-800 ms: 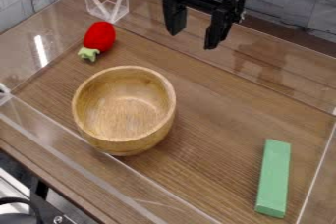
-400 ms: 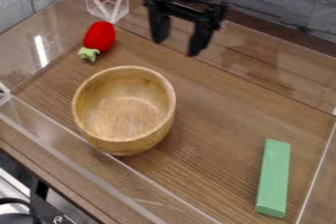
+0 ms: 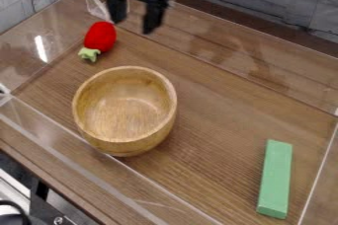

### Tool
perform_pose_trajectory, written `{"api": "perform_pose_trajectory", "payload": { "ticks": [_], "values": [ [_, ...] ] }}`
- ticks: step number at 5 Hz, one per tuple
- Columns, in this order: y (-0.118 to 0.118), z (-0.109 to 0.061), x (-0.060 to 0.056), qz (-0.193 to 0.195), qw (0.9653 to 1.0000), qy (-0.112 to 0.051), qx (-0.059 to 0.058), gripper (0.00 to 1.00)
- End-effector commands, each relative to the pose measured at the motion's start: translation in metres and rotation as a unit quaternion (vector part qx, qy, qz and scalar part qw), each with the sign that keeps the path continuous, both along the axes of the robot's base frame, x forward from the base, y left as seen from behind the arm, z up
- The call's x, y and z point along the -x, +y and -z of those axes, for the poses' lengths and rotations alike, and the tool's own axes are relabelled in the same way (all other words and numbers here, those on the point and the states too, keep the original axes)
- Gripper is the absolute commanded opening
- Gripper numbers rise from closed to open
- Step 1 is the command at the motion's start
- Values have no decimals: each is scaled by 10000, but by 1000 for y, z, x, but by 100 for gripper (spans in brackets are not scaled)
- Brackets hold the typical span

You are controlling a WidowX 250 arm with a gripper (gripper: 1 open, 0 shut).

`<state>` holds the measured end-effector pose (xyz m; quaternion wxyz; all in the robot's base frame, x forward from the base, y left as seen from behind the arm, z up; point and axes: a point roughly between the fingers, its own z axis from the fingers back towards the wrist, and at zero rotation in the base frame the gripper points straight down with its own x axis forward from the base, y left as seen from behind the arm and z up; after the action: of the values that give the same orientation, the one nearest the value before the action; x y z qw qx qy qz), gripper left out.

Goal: Move the red fruit to the right side of the table

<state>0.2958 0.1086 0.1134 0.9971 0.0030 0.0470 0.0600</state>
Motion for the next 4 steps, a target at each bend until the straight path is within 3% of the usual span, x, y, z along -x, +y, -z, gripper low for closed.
{"api": "perform_pose_trajectory", "payload": {
  "ticks": [1,4],
  "values": [
    [27,-7,-16,-45,9993,-304,-215,100],
    [50,15,-31,56,9989,-359,-307,100]
  ]
}}
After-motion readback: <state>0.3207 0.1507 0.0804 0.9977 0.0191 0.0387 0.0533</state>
